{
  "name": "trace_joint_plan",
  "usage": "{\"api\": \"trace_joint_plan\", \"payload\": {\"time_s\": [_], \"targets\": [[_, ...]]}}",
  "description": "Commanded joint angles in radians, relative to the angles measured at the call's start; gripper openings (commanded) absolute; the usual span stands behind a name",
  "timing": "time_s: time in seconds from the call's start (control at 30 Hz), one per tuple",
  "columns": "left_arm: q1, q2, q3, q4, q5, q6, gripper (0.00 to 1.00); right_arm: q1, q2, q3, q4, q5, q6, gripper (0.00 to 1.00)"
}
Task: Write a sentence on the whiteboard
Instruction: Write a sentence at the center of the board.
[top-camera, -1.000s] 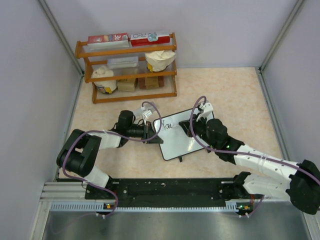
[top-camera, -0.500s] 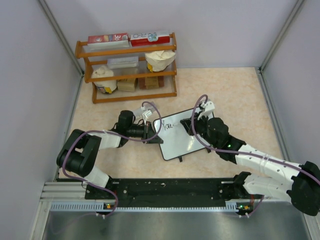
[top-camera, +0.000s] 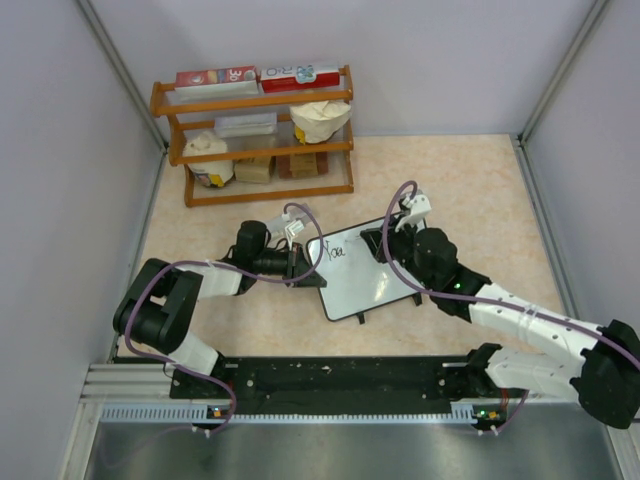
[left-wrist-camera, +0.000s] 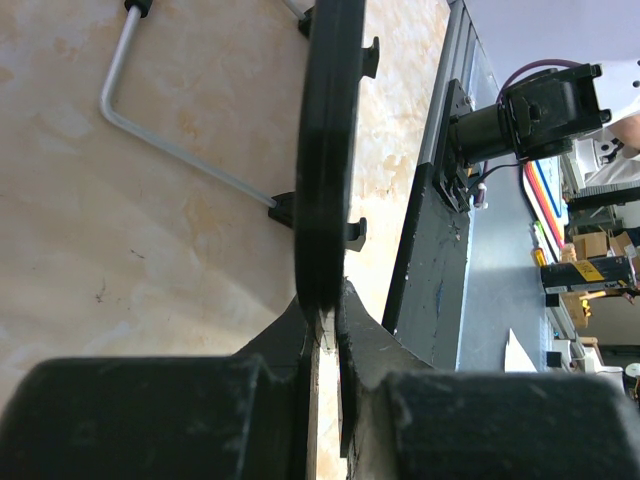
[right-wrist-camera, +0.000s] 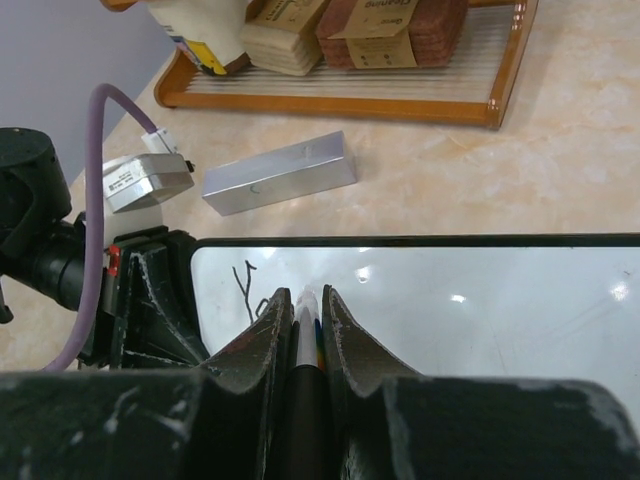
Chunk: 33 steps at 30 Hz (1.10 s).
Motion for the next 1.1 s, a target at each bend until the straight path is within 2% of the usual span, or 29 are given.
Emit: {"api": "trace_joint_plan", "payload": {"time_s": [0.0,0.73,1.07], "targets": [[-0.006,-0.004,-0.008,-0.014,0.01,0.034,0.0,-0.008,0.023,0.041,0.029,-0.004,-0.013,0.0],[-0.005,-0.001,-0.007,-0.014,0.007,0.034,0.0,-0.01,-0.017,-0.033,0.015,-0.047,-0.003,0.0],[-0.005,-0.003,-0.008,-0.014,0.009,0.035,0.0,-0.013,-0.071,-0.025,0.02,-0.011,0.0,0.0]]}}
